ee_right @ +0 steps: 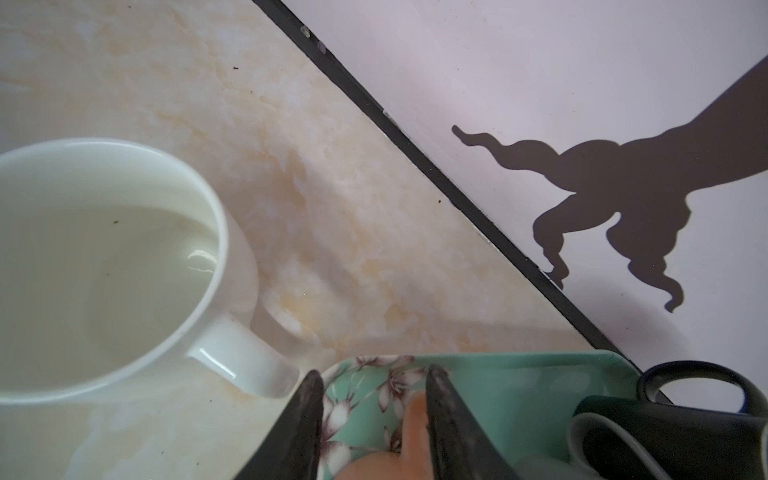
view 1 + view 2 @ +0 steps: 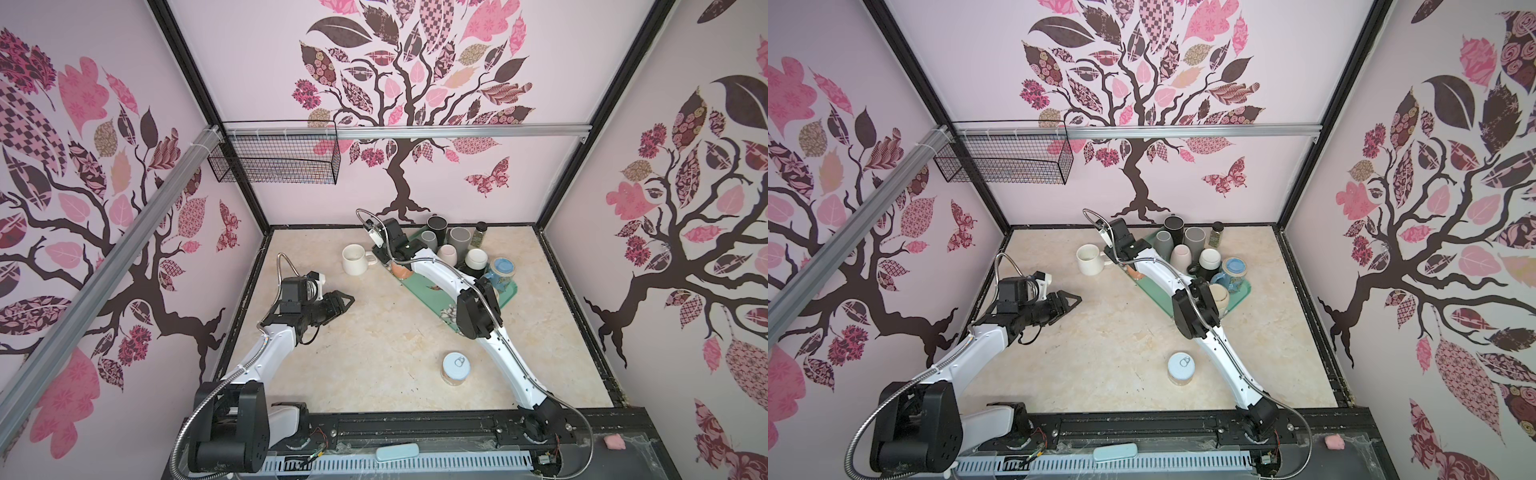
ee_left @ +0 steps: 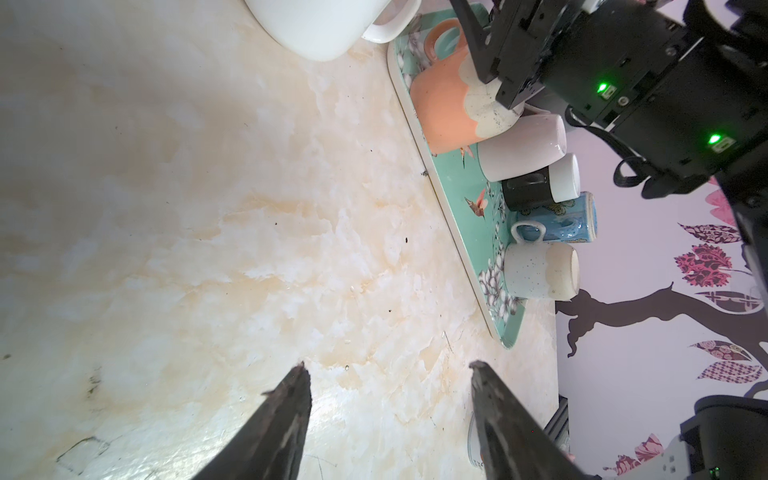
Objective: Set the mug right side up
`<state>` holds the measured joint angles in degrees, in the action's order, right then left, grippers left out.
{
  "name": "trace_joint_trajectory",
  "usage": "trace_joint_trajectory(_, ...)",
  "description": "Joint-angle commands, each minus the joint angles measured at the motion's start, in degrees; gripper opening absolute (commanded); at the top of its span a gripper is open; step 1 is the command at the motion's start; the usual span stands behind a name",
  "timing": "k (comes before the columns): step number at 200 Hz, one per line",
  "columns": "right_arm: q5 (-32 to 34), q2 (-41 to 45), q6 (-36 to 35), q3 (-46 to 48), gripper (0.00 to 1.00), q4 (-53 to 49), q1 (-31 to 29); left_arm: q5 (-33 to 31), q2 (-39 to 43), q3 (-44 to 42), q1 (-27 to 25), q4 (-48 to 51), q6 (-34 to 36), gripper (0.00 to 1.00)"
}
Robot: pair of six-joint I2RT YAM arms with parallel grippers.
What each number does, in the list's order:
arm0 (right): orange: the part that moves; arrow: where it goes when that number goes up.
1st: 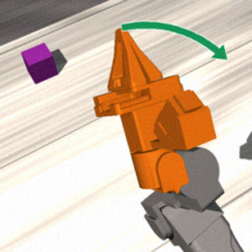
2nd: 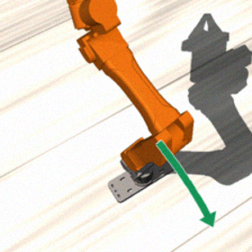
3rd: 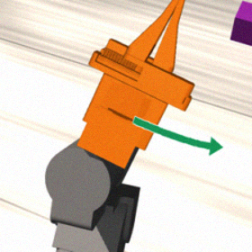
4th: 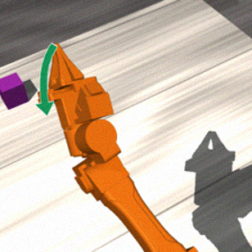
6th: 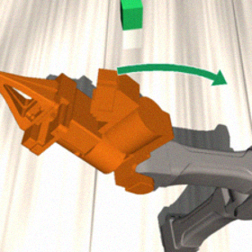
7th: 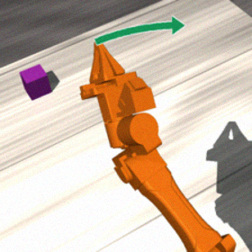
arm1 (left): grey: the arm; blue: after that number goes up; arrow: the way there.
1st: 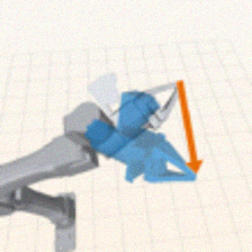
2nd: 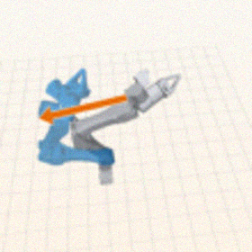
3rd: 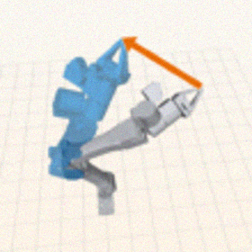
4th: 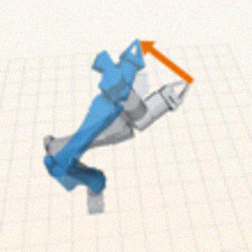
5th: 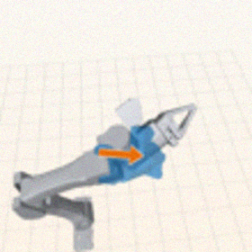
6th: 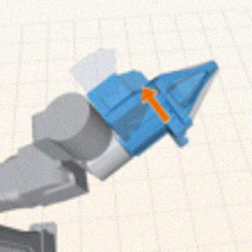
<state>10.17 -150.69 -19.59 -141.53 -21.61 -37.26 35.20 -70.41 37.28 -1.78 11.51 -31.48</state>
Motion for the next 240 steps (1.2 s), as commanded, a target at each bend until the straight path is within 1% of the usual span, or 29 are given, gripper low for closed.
trace_joint_trajectory(1,-3.33,2.16,2.46,-2.39,0.45,-2.48,0.17,-0.02,0.85,0.81,0.42,0.25,1.6,0.63)
trace_joint_trajectory(28,-4.98,8.69,5.64,0.75,0.45,-5.55,0.38,-0.04,0.56,1.45,0.31,0.03,1.78,0.63)
trace_joint_trajectory(34,-5.14,11.87,6.33,2.04,0.45,-5.99,0.43,-0.04,0.46,1.59,0.3,-0.01,1.98,0.63)
trace_joint_trajectory(51,-5.44,18.59,8.84,8.3,0.46,-6.73,0.88,-0.53,-0.07,3.08,-0.55,0.2,2.54,0.63)
trace_joint_trajectory(61,-5.26,23.28,10.89,14.3,0.47,-6.7,1.52,-1.46,-0.29,4.23,-1.75,0.91,3.43,0.63)
trace_joint_trajectory(85,-5.55,33.21,16.6,27.29,0.49,-6.12,3.97,-5.6,-1.07,7.54,-7.54,3.15,6.39,0.62)
trace_joint_trajectory(114,-4.4,45.87,23.48,43.93,0.53,-5.85,8.17,-8.81,-3.66,10.92,-14.5,3.42,7.73,0.63)
trace_joint_trajectory(132,-3.37,53.5,27.41,53.66,0.55,-6.69,11.84,-10.87,-6.29,13.92,-19.72,4.34,9.25,0.62)
trace_joint_trajectory(139,-3.05,56.03,28.63,55.9,0.56,-7.31,13.2,-11.61,-7.53,15.36,-21.79,4.94,10.15,0.63)
trace_joint_trajectory(159,-2.62,62.11,32.21,64.49,0.58,-9.53,19.27,-14.05,-11.07,19.96,-28.09,7.63,13.12,0.62)
trace_joint_trajectory(179,-3.09,66.56,34.01,71.2,0.59,-10.38,24.49,-15.67,-14.63,24.28,-33.06,10.41,15.69,0.62)
trace_joint_trajectory(198,-2.36,69.93,34.93,76.81,0.63,-10.08,27.08,-15.47,-17.03,26.58,-35.44,12.16,16.83,0.62)
trace_joint_trajectory(221,-1.38,70.61,35.73,80.81,0.68,-9.24,27.95,-14.55,-18.14,27.24,-35.87,12.86,17.14,0.63)
trace_joint_trajectory(240,-3.87,69.51,36.87,83.58,0.69,-6.22,30.25,-15.23,-18.0,27.6,-35.84,13.28,18.29,0.63)
